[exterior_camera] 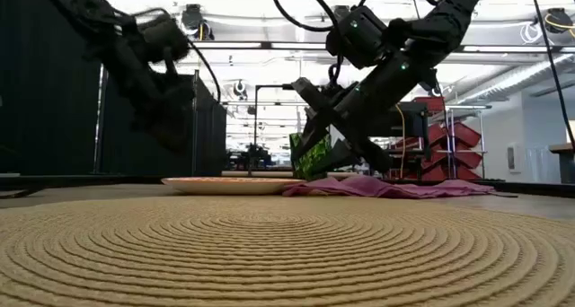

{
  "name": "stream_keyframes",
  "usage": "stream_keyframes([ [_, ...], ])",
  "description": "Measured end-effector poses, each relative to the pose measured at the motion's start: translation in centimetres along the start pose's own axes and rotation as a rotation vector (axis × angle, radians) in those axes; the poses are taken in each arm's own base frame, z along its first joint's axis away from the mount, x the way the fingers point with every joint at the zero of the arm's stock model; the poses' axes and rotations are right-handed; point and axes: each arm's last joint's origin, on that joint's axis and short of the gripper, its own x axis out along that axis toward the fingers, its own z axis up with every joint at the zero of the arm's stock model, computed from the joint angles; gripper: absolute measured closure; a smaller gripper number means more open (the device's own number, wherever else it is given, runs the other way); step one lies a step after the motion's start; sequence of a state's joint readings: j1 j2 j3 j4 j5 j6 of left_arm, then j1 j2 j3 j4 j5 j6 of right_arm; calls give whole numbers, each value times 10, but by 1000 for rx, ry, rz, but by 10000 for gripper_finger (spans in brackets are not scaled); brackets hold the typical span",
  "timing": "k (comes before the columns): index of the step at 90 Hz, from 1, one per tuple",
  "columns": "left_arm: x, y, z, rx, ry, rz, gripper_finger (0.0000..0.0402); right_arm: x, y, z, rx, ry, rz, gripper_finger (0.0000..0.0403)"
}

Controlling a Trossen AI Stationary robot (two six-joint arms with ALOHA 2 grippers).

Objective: Set table place
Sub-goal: Put the orange plate on the brown placemat

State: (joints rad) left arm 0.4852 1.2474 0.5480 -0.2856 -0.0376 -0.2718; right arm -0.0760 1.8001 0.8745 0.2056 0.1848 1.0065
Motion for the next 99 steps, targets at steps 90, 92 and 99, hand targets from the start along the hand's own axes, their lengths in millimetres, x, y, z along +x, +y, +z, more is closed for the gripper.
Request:
stream_keyframes([
  [90, 43, -20, -9, 64, 77, -25, 333, 18, 6, -7, 5, 20, 46, 237],
  [92, 44, -21, -9, 66, 75, -27, 333, 18, 6, -7, 6, 20, 48, 237],
  [99, 46, -23, -8, 68, 59, -42, 333, 19, 5, -8, 3, 25, 40, 237],
])
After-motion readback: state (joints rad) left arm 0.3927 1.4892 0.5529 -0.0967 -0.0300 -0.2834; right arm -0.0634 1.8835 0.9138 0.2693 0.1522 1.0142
